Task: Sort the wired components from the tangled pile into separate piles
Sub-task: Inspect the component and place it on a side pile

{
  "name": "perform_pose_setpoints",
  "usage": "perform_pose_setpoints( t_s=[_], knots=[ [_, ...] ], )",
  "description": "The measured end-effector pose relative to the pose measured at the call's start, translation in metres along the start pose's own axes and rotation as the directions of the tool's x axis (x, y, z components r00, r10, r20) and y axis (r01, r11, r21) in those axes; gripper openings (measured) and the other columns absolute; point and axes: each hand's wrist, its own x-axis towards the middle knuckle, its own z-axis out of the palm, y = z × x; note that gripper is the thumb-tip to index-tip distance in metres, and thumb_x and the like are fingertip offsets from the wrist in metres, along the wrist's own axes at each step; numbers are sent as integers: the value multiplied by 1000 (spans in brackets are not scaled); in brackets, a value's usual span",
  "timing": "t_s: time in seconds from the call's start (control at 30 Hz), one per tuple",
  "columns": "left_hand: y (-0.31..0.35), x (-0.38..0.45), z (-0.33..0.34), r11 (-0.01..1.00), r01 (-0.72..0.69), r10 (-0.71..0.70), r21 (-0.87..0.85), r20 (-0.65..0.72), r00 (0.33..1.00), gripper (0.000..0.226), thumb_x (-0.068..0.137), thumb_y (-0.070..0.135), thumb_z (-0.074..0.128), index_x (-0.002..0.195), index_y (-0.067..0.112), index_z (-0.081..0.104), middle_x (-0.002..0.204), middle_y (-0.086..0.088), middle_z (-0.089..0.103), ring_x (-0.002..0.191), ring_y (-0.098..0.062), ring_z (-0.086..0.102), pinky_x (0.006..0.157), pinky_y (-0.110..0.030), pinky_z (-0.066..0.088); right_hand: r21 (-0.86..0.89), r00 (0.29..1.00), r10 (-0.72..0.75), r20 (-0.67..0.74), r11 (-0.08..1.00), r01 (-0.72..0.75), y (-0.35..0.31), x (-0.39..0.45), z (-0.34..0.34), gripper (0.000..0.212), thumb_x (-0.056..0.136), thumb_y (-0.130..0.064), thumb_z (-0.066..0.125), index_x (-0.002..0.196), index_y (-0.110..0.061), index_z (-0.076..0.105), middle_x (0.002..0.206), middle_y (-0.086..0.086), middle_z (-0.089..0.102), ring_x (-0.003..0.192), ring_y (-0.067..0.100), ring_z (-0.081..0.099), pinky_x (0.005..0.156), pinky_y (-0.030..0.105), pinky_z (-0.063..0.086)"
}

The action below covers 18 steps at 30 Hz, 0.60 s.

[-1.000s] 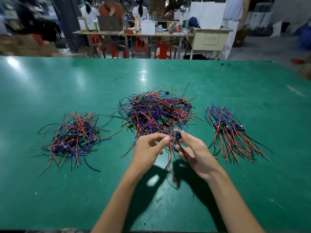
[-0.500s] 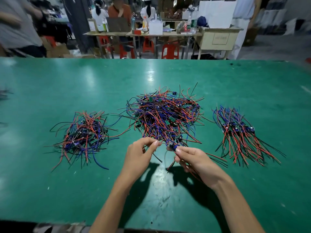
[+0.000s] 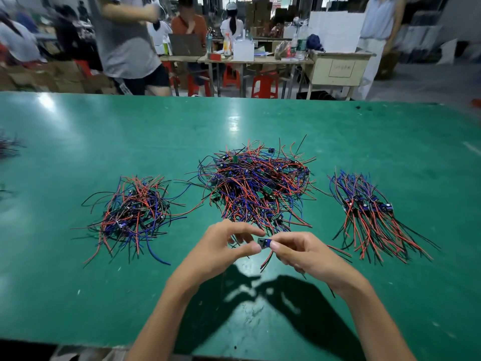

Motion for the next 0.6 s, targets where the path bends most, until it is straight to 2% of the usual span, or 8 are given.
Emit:
perform_pose_setpoints(
  t_s=[0.1, 0.2, 0.27, 0.3, 0.37, 0.43, 0.53, 0.6],
  knots=[
    [5, 1, -5, 999, -31, 31, 5, 61, 998, 24, 84, 26, 82, 103, 38, 76, 85, 12, 75, 86, -10, 67, 82, -27, 50, -104, 997, -72, -12, 992, 71, -8, 2, -3, 22, 102, -33, 58, 94, -25, 77, 58, -9, 48, 52, 3, 37, 52, 16, 29],
    [10, 5, -8, 993, 48, -36, -105, 117, 992, 25, 85, 12, 81, 105, 26, 74, 79, 4, 72, 67, -15, 67, 70, -31, 55, -395, 989, -90, -121, 918, 35, -13, 4, -11, 22, 94, -54, 63, 88, -35, 72, 58, -5, 56, 55, 6, 45, 59, 32, 38],
    [12, 5, -7, 974, 132, -108, -185, 135, 985, 26, 85, 5, 79, 105, 20, 71, 78, 1, 67, 61, -18, 67, 62, -29, 56, -556, 958, -164, -235, 831, 6, -14, 4, -13, 19, 90, -57, 67, 93, -38, 71, 67, -9, 63, 65, 3, 53, 71, 36, 45],
    [12, 5, -5, 955, 176, -148, -239, 133, 980, 25, 86, 2, 77, 106, 15, 71, 79, -2, 65, 60, -19, 66, 60, -28, 56, -650, 918, -264, -296, 760, 9, -13, 4, -11, 18, 89, -54, 69, 96, -38, 71, 77, -14, 64, 77, 1, 56, 78, 36, 45],
    [12, 4, 1, 898, 255, -231, -359, 109, 967, 25, 88, -3, 71, 112, 4, 68, 82, -8, 60, 59, -21, 66, 59, -28, 58, -761, 758, -512, -404, 647, 32, -9, 1, 0, 16, 88, -45, 74, 100, -36, 70, 95, -19, 62, 96, 5, 53, 85, 34, 40],
    [10, 2, 9, 834, 294, -295, -467, 73, 953, 27, 90, -6, 68, 117, -3, 65, 86, -14, 57, 61, -22, 68, 60, -29, 60, -690, 646, -578, -499, 716, 109, 2, -6, 15, 8, 92, -41, 72, 93, -34, 69, 88, -17, 64, 85, 6, 57, 78, 30, 45],
    [6, -2, 18, 766, 304, -348, -566, 33, 937, 27, 91, -5, 66, 118, -3, 63, 93, -19, 58, 67, -23, 71, 65, -32, 62, -483, 740, -376, -558, 872, 79, 28, -13, 36, 29, 98, -51, 56, 79, -33, 68, 64, -8, 64, 60, 11, 61, 61, 31, 49],
    [3, -6, 25, 702, 297, -351, -647, 48, 935, 31, 91, -2, 67, 121, -5, 59, 90, -17, 65, 72, -23, 73, 68, -33, 62, -385, 803, -221, -553, 923, -11, 42, -11, 44, 35, 102, -48, 53, 75, -37, 72, 62, -9, 67, 58, 7, 63, 60, 23, 47]
  ],
)
